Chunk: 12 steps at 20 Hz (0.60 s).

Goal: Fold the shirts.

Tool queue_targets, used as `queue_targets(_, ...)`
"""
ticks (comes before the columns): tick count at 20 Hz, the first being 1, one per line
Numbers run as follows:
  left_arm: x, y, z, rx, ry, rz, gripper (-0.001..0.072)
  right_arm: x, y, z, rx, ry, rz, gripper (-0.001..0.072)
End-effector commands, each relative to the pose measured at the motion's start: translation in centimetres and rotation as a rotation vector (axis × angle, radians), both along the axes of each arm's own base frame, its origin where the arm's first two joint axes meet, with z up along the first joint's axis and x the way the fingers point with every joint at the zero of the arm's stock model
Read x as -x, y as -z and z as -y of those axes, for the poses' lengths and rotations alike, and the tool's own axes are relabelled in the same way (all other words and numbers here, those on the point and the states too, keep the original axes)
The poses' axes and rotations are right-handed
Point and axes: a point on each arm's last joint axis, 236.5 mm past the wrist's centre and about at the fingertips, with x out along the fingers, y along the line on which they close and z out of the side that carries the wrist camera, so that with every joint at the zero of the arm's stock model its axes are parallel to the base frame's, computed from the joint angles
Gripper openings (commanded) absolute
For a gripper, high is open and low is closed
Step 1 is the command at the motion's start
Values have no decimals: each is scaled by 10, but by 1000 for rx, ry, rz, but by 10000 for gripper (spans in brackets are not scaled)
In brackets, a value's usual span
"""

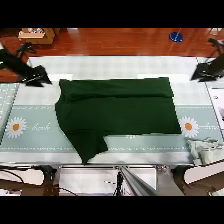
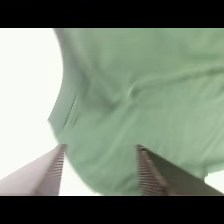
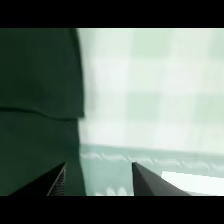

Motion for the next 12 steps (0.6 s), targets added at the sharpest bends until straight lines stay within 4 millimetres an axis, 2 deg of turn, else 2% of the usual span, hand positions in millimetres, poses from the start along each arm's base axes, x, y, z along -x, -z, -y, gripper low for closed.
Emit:
queue_targets(1,58,-2,-20,26,-56,-86,600,45,-5,26,-67,106,-56,482)
queue_targets(3,102,18,-11,48,-66,-148,601,62,7,23,-148,147,-65,482)
queue_targets(5,147,38,5,77,-65,-214,601,70,20,24,-178,180,-49,482)
queue_targets(7,183,49,37,187,-49,-263,601,74,27,20,-206,199,-47,482)
queue_targets(8,198,53,51,236,-56,-288,601,75,27,14,-232,203,-53,481)
queue_targets(10,224,66,60,255,-65,-344,606,69,20,3,-280,208,-34,480)
queue_targets(11,232,72,63,260,-71,-362,669,66,15,-1,-295,208,-12,479)
queue_targets(12,232,79,63,254,-91,-359,680,64,10,0,-287,211,9,466)
